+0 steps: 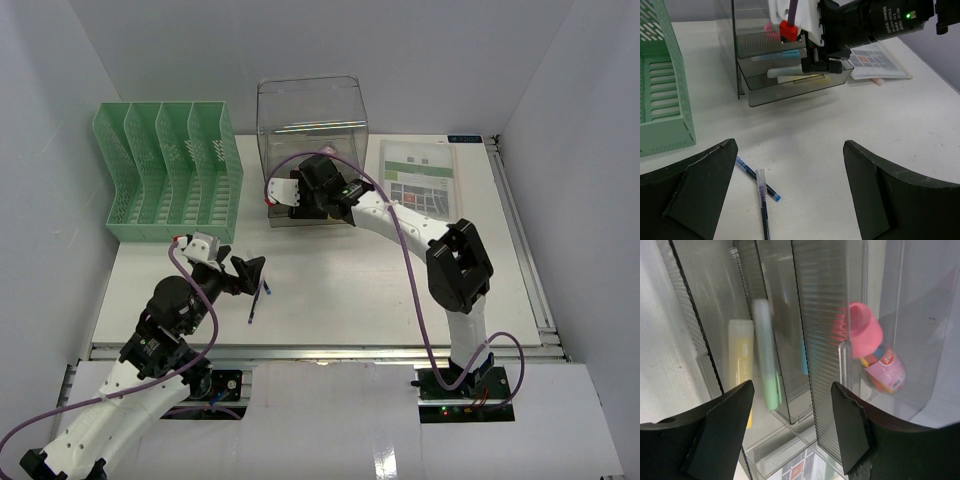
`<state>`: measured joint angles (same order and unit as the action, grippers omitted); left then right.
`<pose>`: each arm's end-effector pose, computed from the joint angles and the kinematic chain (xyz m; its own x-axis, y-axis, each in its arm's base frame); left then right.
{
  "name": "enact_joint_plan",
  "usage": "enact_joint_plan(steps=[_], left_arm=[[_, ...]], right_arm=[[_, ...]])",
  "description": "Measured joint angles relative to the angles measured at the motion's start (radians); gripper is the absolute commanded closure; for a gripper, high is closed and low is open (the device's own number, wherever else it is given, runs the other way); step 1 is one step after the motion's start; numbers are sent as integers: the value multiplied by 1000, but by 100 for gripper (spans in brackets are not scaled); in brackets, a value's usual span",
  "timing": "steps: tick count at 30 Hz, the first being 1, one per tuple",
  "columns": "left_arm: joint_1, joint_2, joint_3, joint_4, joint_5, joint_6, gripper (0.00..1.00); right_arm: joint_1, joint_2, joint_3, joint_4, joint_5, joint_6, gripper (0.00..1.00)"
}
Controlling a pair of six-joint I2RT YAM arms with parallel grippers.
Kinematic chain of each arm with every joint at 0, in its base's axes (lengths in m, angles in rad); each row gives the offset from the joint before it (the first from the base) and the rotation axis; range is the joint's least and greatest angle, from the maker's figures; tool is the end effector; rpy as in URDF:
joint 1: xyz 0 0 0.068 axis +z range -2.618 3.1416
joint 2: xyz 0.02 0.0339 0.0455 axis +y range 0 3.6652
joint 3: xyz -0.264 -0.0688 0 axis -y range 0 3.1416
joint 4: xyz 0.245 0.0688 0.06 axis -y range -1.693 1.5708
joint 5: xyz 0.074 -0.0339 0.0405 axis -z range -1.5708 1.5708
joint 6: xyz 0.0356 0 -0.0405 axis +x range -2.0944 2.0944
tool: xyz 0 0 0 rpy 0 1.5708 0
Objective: Organize the desk
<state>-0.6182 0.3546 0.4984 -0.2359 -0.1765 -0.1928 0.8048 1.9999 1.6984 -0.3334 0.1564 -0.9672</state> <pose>0.0972 -0.0615 0.2896 -0.1556 -0.1208 -0.9804 0.4058 0.8971 -0.1749 0.3295 0.3345 0.2734 0.2811 -0.8808 -0.3809 -0.6932 0.0881 -0.7153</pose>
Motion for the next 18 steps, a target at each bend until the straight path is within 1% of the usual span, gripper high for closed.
enact_joint_plan(steps=[3, 6, 9, 11, 14, 18], left_arm=[[0, 0, 0, 0, 0, 1, 2], [0, -1, 0, 0, 1, 1, 2], [0, -5, 0, 0, 2, 1, 2], [0, -14, 0, 0, 4, 1, 2], [0, -28, 0, 0, 8, 1, 2], [0, -34, 0, 0, 13, 2, 2]], right_arm=[[0, 10, -1, 0, 24, 18, 16], [-1, -26, -34, -3, -4, 61, 12], [-11, -126, -117, -19, -85, 108, 12], [-34, -237, -212, -31, -171, 144, 13], [-133, -412, -331, -77, -314, 214, 15], [-354, -532, -435, -86, -453, 331, 16]])
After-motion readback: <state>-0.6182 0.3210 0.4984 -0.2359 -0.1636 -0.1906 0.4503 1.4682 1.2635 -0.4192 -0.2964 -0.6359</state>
